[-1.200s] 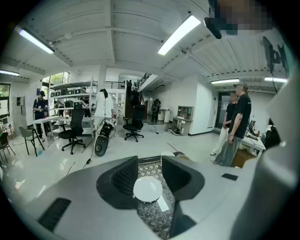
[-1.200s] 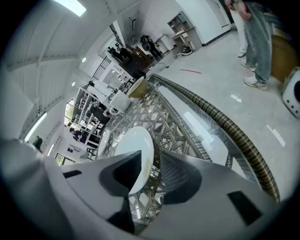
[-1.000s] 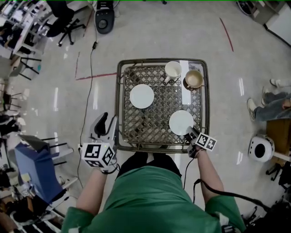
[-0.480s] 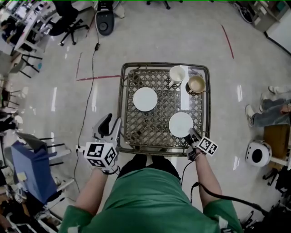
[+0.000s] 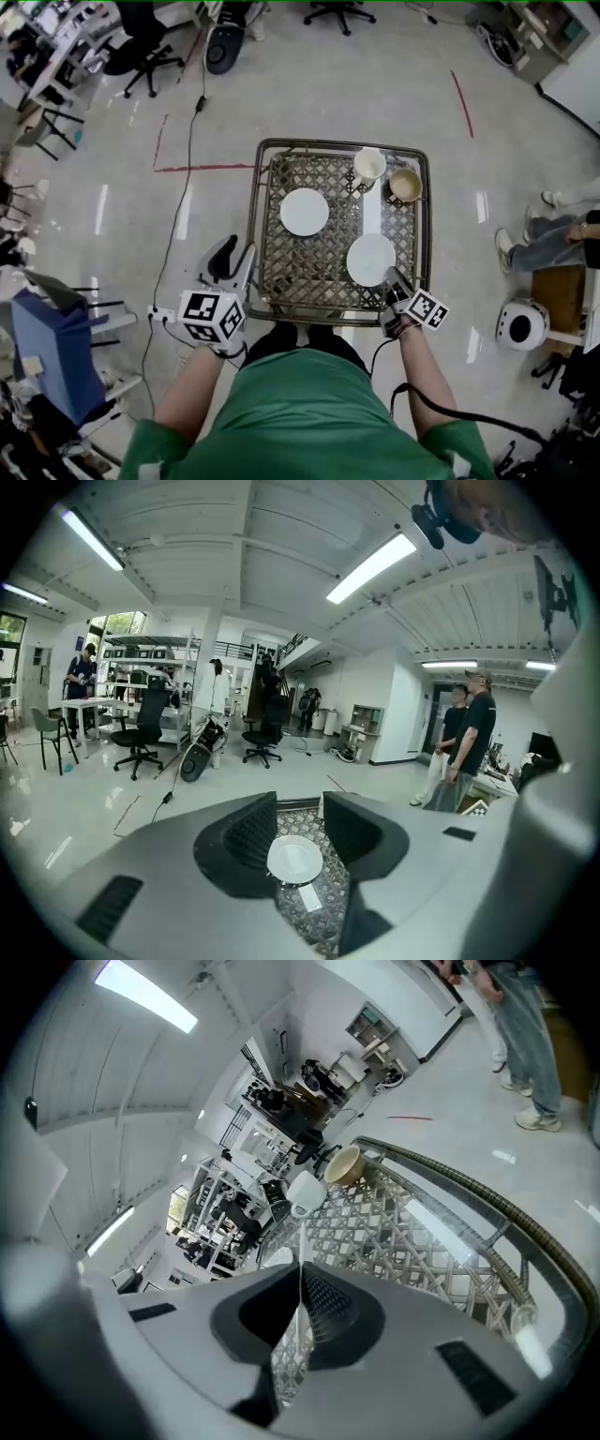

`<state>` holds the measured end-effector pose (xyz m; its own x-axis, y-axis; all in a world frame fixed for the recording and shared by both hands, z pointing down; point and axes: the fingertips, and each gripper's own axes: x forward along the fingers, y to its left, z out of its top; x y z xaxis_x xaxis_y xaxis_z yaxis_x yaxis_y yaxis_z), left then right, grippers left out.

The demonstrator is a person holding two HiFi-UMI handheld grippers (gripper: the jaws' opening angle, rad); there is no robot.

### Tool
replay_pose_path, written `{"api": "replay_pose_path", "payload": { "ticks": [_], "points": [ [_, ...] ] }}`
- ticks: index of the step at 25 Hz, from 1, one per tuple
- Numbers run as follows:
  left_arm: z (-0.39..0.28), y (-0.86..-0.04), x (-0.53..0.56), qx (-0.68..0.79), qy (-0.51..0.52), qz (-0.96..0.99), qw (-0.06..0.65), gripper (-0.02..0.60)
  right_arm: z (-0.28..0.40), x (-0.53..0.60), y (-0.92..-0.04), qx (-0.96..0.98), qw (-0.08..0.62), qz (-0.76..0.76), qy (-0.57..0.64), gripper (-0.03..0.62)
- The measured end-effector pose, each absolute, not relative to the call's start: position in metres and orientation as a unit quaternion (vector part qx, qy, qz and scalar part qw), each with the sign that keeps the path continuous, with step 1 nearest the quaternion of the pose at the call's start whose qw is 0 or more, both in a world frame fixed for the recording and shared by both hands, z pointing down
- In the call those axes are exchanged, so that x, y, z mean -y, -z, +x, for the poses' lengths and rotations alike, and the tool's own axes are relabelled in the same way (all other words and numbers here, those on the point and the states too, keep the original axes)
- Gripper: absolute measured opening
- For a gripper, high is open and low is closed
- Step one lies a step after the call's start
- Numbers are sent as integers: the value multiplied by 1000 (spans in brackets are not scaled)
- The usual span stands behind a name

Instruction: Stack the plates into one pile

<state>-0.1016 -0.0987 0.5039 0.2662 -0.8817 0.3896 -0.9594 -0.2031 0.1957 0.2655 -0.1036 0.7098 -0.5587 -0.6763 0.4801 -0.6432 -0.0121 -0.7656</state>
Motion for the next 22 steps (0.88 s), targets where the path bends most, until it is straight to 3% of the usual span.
{"api": "replay_pose_path", "payload": {
  "ticks": [22],
  "points": [
    [-208,-517,70,657,-93,714,221,166,123,204,-697,-750,24,-386,537,29]
  ]
}}
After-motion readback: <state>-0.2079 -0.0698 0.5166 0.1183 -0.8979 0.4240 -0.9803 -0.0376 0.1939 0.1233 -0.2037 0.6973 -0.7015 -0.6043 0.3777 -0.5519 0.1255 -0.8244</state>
